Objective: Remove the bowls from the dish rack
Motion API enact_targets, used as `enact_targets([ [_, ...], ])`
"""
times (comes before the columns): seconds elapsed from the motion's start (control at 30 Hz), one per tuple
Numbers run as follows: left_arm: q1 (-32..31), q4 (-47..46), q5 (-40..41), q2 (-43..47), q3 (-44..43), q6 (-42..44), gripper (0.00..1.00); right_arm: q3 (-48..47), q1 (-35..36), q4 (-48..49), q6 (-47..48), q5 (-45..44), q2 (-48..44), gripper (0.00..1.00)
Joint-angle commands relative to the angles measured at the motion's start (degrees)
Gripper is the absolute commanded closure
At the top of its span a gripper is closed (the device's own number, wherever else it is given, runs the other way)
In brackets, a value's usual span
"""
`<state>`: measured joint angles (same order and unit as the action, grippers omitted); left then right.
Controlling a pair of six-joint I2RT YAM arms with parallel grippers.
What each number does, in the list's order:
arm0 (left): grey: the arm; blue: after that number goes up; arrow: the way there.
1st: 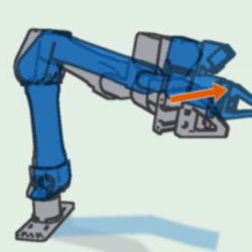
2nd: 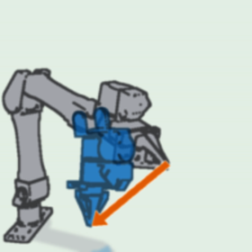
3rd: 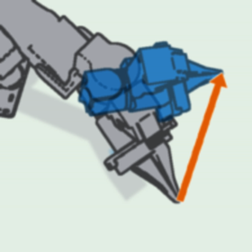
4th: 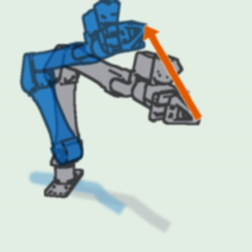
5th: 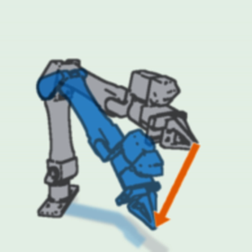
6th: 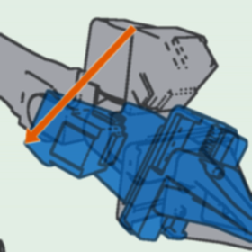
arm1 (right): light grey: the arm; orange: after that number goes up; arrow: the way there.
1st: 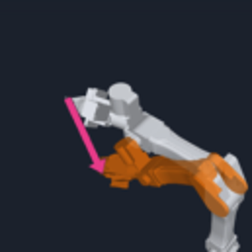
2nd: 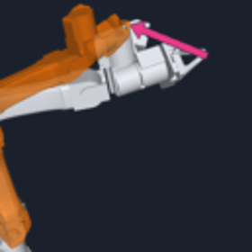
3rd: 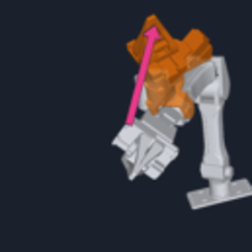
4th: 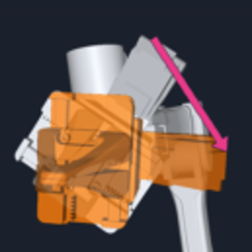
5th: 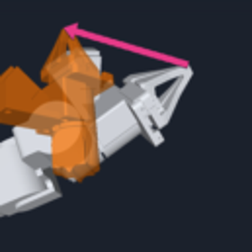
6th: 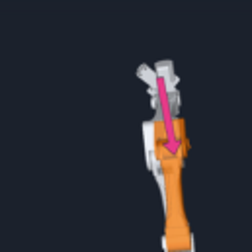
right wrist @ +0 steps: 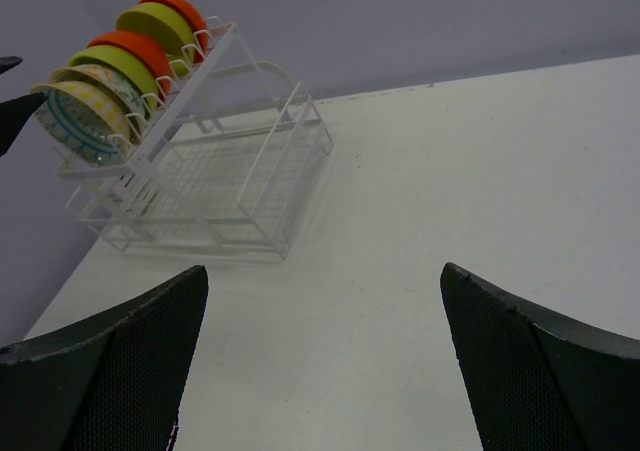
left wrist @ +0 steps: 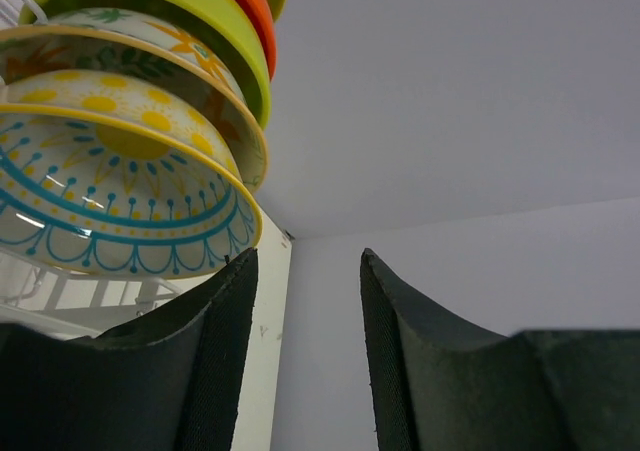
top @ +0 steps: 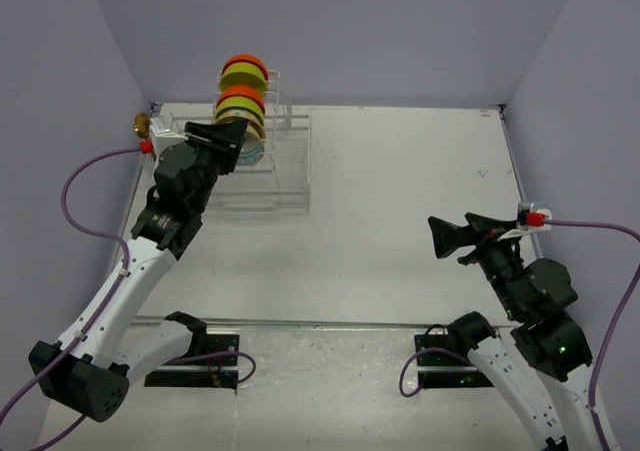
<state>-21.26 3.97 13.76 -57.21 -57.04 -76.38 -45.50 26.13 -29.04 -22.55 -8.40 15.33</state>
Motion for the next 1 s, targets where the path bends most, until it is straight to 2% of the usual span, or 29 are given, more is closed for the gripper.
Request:
enact_targets([
  [0.0, -0.19, 0.68, 4.34, -1.93, -4.13, 2.55, 0.55, 0.41, -0.11, 2.23, 0.48, 1.46, -0.92, 0.01],
  [0.3, -0.19, 2.72, 8.91, -2.64, -4.31, 2.46, 0.56, 0.85, -0.03, 2.58, 0.66, 2.6, -1.89, 0.01],
  [0.53, -0.19, 2.36, 10.85, -4.22, -5.01, 3.69, 0.68, 1.2, -0.11, 2.84, 0.57, 2.78, -2.32, 0.01],
  [0.77, -0.19, 3.33, 11.99, -5.89, -4.75, 3.25, 0.68, 1.29, -0.11, 2.76, 0.75, 3.13, -2.76, 0.01],
  [0.97, -0.19, 4.38, 12.52, -7.21, -5.54, 3.34, 0.79, 1.55, -0.11, 2.85, 0.66, 3.04, -3.03, 0.01],
])
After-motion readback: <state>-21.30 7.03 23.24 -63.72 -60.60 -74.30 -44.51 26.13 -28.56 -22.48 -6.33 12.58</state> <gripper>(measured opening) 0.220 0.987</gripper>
